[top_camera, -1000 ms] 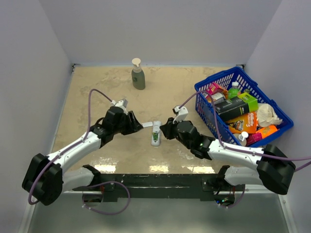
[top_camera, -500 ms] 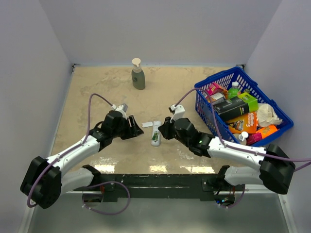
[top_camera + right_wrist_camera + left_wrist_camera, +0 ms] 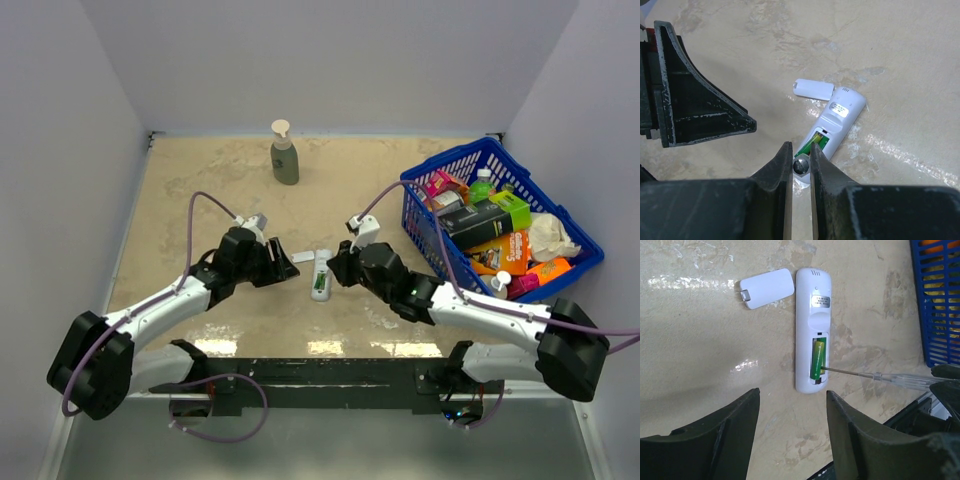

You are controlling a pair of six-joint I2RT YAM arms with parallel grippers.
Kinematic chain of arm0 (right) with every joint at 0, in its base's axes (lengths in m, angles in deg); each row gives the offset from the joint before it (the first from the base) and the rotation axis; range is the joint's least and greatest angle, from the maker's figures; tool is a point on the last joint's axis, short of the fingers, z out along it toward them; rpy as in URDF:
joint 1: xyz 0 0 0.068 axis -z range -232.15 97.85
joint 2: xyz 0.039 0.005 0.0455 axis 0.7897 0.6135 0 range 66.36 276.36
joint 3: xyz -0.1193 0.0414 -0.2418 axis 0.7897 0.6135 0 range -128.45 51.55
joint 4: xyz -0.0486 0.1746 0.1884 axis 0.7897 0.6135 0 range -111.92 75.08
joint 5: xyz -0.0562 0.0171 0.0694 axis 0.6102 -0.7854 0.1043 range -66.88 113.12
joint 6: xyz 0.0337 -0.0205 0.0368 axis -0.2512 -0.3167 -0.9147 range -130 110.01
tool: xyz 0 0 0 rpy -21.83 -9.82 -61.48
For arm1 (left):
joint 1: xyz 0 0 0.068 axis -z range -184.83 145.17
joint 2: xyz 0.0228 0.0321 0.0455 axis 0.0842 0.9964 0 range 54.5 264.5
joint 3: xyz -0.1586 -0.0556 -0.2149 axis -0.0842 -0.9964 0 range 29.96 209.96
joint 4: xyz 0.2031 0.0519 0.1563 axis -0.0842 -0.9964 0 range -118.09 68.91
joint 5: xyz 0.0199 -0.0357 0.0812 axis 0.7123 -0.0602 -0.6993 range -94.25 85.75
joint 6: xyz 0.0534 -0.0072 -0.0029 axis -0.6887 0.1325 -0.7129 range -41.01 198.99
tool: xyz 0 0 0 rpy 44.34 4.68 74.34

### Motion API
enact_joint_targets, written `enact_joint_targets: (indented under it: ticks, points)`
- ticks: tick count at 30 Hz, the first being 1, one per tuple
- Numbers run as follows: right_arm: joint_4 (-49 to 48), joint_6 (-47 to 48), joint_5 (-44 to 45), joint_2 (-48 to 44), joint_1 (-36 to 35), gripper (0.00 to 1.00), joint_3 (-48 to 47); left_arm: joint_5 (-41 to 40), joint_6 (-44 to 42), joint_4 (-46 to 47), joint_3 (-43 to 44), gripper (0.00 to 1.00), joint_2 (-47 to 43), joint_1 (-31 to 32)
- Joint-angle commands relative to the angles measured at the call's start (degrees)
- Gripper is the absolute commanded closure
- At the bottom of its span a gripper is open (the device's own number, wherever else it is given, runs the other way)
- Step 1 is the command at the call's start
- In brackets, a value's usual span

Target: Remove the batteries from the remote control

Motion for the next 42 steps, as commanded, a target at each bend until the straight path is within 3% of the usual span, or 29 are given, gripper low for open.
enact_joint_targets:
  ticks: [1, 22, 29, 34, 38, 42]
  points:
    - [-2.21, 2.77, 1.00, 2.03, -0.06, 1.00, -4.07, -0.44, 0.28, 2.69, 0.75, 0.40, 0.36, 0.15]
    - [-2.74, 5.23, -0.40, 7.23, 0.11, 1.00, -8.91, -2.55, -0.25, 3.83, -0.31, 0.41, 4.14, -0.20]
    - [-1.25, 3.91, 0.03, 4.07, 0.11, 1.00, -7.85, -4.04, -1.56, 6.03, -0.40, 0.41, 6.16, -0.64]
    - [0.87, 3.03, -1.19, 1.61, 0.11, 1.00, -7.60, -12.63, -2.27, -0.64, 0.57, 0.43, 8.10, -3.62]
    - [1.04, 2.77, -1.99, 0.11, 0.11, 1.00, -6.45, -22.21, -2.10, -7.49, 3.02, 0.43, 1.45, -4.59]
    - [0.25, 2.42, -3.04, -1.38, 0.11, 1.00, -5.31, -37.22, -0.95, -15.31, 5.58, 0.40, -5.95, -5.38]
